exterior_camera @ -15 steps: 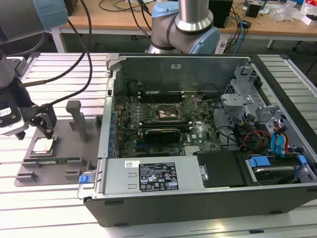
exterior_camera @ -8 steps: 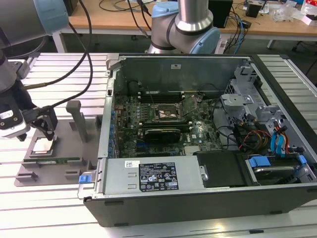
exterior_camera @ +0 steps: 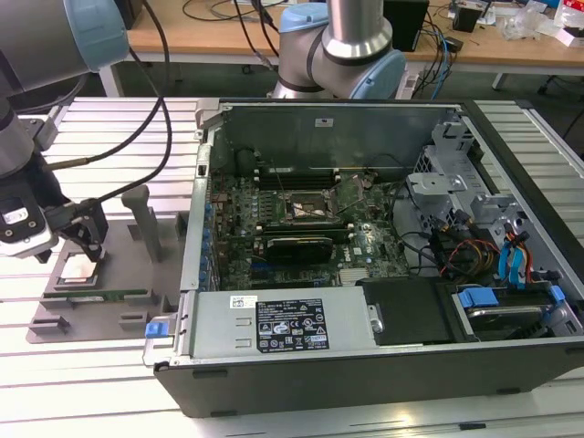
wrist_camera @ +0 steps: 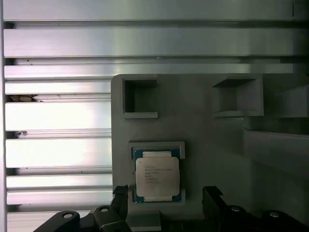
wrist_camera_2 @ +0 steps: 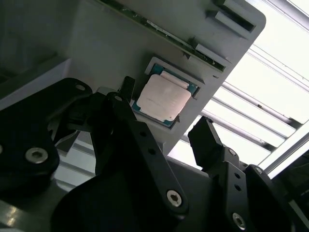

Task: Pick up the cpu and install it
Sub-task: 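Pick up the cpu and move it towards the insertion slot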

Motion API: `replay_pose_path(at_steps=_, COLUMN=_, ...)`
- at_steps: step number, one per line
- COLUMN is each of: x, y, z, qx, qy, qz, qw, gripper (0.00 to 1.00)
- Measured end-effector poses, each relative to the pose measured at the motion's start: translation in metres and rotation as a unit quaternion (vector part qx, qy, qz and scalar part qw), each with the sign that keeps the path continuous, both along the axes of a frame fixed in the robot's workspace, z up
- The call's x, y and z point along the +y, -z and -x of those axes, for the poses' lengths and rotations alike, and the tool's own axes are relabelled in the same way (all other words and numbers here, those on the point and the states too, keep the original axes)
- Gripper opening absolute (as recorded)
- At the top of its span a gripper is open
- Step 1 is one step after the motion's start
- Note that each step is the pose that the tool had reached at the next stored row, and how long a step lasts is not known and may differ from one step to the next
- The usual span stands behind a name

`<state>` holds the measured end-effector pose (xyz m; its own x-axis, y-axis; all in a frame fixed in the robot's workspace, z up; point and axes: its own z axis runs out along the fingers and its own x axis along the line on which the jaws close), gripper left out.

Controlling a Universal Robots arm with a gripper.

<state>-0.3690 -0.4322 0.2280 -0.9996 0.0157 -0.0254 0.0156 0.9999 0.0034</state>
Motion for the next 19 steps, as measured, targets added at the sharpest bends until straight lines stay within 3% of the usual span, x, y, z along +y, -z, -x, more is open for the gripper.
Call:
replay_pose_path(at_steps=10, x=0.0000, y=0.0092, z=0.0000, qx=0.0000, qy=0.000, qz=0.0000, qw=1.0000, gripper=0.72)
replay_pose_path(at_steps=19, x=0.0000, y=0.0225, z=0.0000, qx=0.0000, qy=0.000, qz=0.0001, qw=1.0000, gripper=0.72)
